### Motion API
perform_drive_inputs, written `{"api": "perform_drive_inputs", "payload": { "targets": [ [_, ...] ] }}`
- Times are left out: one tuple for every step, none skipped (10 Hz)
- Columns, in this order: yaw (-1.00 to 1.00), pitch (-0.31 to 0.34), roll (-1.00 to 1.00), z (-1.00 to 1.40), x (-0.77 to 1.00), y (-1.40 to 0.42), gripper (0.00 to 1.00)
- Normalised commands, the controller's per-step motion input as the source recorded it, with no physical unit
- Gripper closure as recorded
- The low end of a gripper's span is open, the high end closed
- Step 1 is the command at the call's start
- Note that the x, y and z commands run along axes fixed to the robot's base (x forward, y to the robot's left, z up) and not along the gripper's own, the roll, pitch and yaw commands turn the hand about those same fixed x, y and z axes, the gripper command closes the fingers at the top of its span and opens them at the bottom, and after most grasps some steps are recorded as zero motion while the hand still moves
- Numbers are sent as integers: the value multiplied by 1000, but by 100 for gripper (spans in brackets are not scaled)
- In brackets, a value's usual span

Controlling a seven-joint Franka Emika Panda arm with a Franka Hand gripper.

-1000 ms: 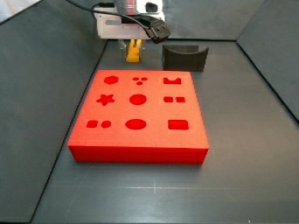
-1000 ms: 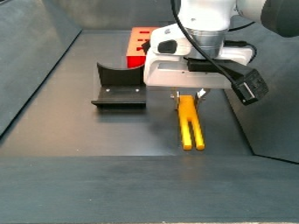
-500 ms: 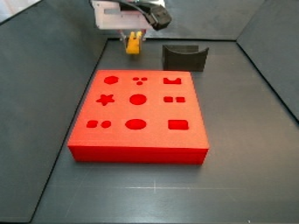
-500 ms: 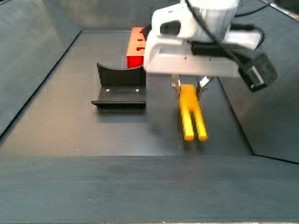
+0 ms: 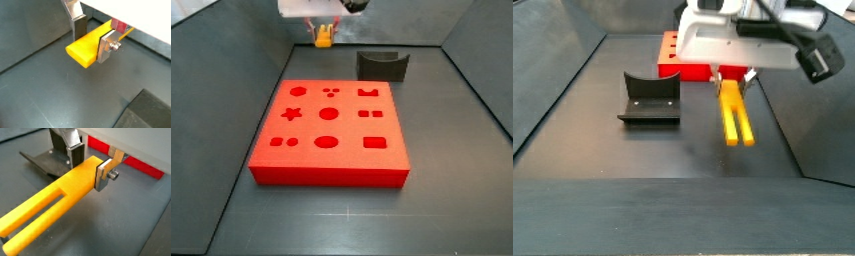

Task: Pick up the square-circle object. Move up. Rotate the square-circle object. Place the square-circle object on the fixture. Regrasp the square-circle object. Move to above the board. Insert the square-circle object.
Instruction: Place the square-circle object on the fixture.

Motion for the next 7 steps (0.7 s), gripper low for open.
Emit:
{"api": "perform_drive_inputs", "payload": {
  "targets": [
    [-15,59,74,1000,-19,2,100],
    [-14,81,96,1000,-21,3,100],
    [0,92,114,1000,-26,1,100],
    [7,96,130,1000,-28,-2,100],
    [16,100,143,1000,-31,-3,100],
    [25,101,148,1000,-32,-7,100],
    [33,103,153,868,-29,-8,100]
  ]
}}
